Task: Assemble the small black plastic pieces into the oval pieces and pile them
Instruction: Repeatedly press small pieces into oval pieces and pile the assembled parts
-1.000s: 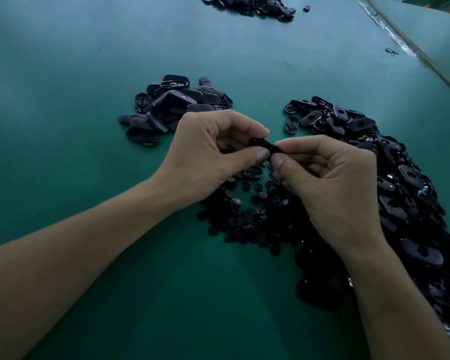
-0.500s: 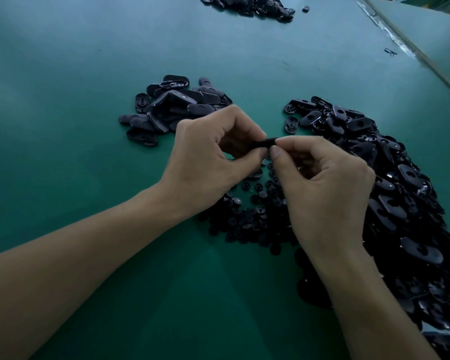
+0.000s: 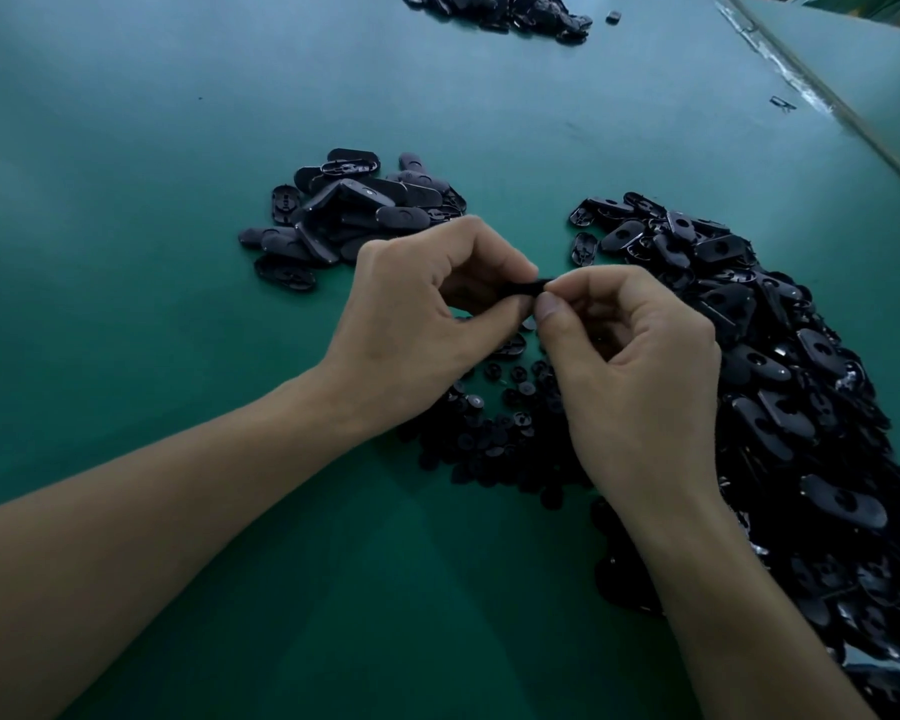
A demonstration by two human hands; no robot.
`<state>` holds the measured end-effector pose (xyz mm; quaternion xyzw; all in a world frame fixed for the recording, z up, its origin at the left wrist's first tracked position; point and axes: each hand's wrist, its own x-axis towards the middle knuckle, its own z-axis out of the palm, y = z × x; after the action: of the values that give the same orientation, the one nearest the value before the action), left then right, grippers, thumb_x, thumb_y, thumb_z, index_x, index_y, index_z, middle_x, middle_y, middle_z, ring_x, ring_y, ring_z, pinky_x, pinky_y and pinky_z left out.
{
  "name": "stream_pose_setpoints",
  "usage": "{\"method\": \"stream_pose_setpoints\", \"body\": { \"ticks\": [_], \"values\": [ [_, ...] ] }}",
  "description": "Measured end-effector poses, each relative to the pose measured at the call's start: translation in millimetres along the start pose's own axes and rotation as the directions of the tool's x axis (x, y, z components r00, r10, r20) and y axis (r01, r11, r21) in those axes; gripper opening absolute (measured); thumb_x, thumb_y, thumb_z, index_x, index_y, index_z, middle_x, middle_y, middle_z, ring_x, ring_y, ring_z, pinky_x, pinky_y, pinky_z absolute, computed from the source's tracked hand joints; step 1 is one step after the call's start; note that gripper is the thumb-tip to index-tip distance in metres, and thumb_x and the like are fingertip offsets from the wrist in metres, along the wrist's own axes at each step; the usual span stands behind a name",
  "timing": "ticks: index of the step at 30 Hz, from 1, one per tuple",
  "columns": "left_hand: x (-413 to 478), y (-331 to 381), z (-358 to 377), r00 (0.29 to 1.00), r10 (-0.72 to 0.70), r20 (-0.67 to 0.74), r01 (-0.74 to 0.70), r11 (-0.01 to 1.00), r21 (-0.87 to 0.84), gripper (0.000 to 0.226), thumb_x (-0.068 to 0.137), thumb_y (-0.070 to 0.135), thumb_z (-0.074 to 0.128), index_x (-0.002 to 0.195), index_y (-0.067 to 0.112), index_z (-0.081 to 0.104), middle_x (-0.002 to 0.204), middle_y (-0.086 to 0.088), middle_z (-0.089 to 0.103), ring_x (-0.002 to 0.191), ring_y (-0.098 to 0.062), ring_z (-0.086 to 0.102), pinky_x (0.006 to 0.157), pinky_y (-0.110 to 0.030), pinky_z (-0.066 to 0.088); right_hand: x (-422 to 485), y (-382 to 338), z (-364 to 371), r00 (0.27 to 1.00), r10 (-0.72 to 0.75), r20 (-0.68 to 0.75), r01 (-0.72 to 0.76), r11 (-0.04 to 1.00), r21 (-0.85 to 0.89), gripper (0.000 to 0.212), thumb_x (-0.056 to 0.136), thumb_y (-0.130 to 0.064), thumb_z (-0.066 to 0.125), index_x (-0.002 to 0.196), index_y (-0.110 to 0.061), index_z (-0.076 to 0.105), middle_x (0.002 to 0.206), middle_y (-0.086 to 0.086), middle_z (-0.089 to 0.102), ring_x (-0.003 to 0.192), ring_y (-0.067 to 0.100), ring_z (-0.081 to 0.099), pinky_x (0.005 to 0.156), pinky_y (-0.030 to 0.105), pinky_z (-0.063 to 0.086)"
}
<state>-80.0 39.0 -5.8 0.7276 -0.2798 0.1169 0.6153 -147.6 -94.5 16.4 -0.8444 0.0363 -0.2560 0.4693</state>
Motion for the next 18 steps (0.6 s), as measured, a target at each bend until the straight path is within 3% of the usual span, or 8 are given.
{"method": "stream_pose_setpoints", "body": {
  "ticks": [8, 18],
  "values": [
    [0.1, -0.7, 0.1, 1.0, -0.004, 0.02, 0.005, 0.999, -0.035, 0.025, 0.081, 0.0, 0.076, 0.091, 0.022, 0.068, 0.086, 0.001, 0.076, 0.075, -0.01, 0.074, 0.072, -0.021, 0.057, 1.9, 1.2, -2.8, 0.999, -0.038, 0.007, 0.038, 0.999, -0.038, 0.02, 0.089, -0.009, 0.071, 0.088, -0.028, 0.066, 0.083, -0.011, 0.068, 0.074, 0.004, 0.065, 0.067, 0.013, 0.049],
    [0.9, -2.3, 0.0, 1.0, 0.012, 0.025, -0.011, 0.999, -0.033, 0.026, 0.082, 0.001, 0.075, 0.091, 0.024, 0.069, 0.087, 0.005, 0.075, 0.076, -0.008, 0.074, 0.072, -0.019, 0.056, 0.7, 1.0, -1.2, 0.997, -0.081, 0.006, 0.081, 0.996, -0.042, 0.025, 0.088, -0.007, 0.072, 0.086, -0.03, 0.062, 0.075, -0.018, 0.066, 0.07, 0.0, 0.065, 0.064, 0.007, 0.046]
  ]
}}
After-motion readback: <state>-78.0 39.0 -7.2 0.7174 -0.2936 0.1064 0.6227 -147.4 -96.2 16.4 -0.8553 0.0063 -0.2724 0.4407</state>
